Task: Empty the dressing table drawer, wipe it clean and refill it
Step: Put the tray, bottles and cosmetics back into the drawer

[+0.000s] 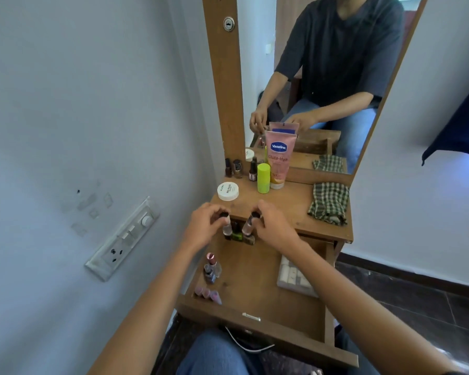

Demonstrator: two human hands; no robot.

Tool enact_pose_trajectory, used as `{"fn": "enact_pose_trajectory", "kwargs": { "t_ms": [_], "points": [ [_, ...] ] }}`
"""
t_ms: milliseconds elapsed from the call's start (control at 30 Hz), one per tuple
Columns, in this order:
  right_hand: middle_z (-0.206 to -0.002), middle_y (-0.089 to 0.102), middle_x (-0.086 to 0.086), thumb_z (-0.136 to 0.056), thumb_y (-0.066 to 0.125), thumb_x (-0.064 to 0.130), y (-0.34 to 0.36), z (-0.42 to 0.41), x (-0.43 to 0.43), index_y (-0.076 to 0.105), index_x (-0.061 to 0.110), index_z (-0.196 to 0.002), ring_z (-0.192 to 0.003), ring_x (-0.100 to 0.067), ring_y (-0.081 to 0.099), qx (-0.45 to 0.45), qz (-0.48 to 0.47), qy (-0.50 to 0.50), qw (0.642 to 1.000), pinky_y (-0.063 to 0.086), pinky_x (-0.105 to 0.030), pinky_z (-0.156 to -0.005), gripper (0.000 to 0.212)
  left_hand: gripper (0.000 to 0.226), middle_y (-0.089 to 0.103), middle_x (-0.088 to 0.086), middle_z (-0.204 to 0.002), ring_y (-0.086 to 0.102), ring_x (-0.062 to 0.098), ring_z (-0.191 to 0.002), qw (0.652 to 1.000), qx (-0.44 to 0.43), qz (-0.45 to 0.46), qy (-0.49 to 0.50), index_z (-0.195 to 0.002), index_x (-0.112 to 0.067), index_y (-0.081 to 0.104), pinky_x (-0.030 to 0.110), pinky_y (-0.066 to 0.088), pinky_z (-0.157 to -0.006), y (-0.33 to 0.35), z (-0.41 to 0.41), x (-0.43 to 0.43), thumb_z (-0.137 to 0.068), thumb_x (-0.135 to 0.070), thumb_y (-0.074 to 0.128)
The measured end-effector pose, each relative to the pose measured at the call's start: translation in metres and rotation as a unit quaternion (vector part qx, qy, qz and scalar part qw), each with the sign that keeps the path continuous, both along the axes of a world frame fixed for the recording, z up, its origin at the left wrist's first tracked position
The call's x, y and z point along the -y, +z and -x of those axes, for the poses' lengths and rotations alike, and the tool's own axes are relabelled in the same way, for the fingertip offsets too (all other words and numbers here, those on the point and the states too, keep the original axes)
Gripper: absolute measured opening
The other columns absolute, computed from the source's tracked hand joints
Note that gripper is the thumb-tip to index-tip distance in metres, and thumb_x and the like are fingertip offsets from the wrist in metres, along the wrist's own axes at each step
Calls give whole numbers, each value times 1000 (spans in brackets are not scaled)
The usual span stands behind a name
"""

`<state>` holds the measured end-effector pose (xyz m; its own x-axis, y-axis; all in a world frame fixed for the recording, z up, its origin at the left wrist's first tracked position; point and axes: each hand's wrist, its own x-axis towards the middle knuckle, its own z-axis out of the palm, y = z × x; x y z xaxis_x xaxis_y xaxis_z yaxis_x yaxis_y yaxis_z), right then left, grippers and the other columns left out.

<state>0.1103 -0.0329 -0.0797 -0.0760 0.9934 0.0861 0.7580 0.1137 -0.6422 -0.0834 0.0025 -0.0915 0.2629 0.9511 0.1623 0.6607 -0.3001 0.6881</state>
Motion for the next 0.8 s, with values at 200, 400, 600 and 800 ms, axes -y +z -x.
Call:
{"fn": "enact_pose_trajectory", "kwargs": {
  "t_ms": [200, 400, 600, 800],
  "points": [
    [-122, 52, -4, -92, 49, 5, -52, 8, 12, 53, 16, -115, -111, -23, 51, -9, 53, -13, 998, 44, -34, -93, 26, 24, 60, -6, -108, 57, 10, -95, 999, -31, 35, 11, -101, -28, 69, 24, 44, -84, -31, 4, 8, -86, -12, 63],
    [-119, 51, -7, -88, 51, -2, -86, 24, 7, 56, 13, -115, -109, -26, 53, 0, 55, 10, 998, 46, -35, -90, 31, 26, 61, -7, -113, 58, 14, -102, 993, -114, 31, -26, -100, -28, 68, 32, 48, -89, -55, 6, -1, -88, -6, 59],
    [-121, 49, -8, -88, 51, -3, -105, 40, -5, 56, 13, -118, -107, -27, 53, 10, 49, 16, 999, 48, -37, -89, 34, 24, 65, -10, -113, 60, 13, -106, 972, -222, -52, -57, -102, -29, 68, 36, 47, -90, -60, 3, -18, -85, -12, 64],
    [-122, 51, -11, -89, 52, 0, -112, 47, -10, 60, 11, -120, -111, -29, 52, -19, 37, 10, 999, 45, -37, -96, 34, 29, 63, -10, -117, 58, 14, -109, 961, -263, -41, -69, -108, -32, 66, 35, 44, -91, -63, 2, -33, -85, -15, 62]
  ]
}}
